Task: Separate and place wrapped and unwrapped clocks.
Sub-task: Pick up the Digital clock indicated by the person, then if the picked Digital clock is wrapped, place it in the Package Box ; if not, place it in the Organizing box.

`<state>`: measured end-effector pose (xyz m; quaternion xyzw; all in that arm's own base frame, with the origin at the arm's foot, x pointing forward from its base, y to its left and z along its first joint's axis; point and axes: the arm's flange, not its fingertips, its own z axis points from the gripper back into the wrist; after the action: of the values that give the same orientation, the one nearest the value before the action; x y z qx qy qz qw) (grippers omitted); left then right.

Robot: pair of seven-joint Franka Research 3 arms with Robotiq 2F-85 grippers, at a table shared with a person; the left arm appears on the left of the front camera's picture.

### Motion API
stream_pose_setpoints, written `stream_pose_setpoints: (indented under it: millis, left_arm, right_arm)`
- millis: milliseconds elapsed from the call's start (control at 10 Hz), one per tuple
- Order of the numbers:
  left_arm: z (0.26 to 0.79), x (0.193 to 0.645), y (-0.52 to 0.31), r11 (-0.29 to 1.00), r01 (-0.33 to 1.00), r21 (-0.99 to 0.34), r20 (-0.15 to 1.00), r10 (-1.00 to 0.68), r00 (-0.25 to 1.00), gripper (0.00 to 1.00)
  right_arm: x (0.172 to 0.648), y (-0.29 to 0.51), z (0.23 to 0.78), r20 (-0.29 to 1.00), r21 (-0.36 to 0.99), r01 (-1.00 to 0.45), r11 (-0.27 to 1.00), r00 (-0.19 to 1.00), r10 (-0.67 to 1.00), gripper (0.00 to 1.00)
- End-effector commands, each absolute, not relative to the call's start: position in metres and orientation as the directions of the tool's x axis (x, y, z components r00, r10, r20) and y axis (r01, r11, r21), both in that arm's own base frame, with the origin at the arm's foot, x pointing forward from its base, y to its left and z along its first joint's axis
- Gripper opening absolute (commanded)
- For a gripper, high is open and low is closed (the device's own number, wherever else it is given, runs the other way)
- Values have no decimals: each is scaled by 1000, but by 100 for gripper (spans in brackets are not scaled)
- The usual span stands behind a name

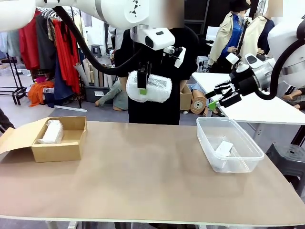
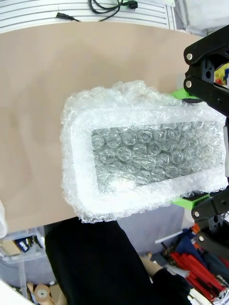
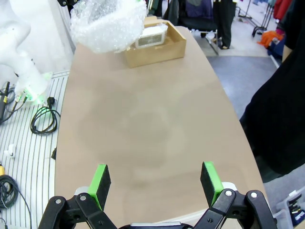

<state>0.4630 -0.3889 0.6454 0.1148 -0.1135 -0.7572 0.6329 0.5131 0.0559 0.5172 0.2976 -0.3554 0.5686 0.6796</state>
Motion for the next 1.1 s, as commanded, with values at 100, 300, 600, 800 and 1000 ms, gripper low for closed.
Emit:
stream_pose_setpoints:
  millis: [100,300,600,800,1000]
  left_arm:
    - [645,463,-385,-165,936,312,-36,-986,-162,0]
    - [645,463,-385,-165,936,312,-36,-986,-162,0]
    - [645,463,-385,-165,936,312,-36,-986,-162,0]
    - [645,463,-385,-165,936,312,-36,-986,-162,0]
    - [645,463,-385,-165,936,312,-36,-986,-162,0]
  right_arm:
    - [514,59,518,824,-4,-981,192,105,557,100]
    - [514,59,518,824,-4,-981,192,105,557,100]
    - [514,59,518,824,-4,-981,192,105,557,100]
    - [514,59,518,824,-4,-981,192,105,557,100]
    - [514,59,518,824,-4,-981,192,105,557,100]
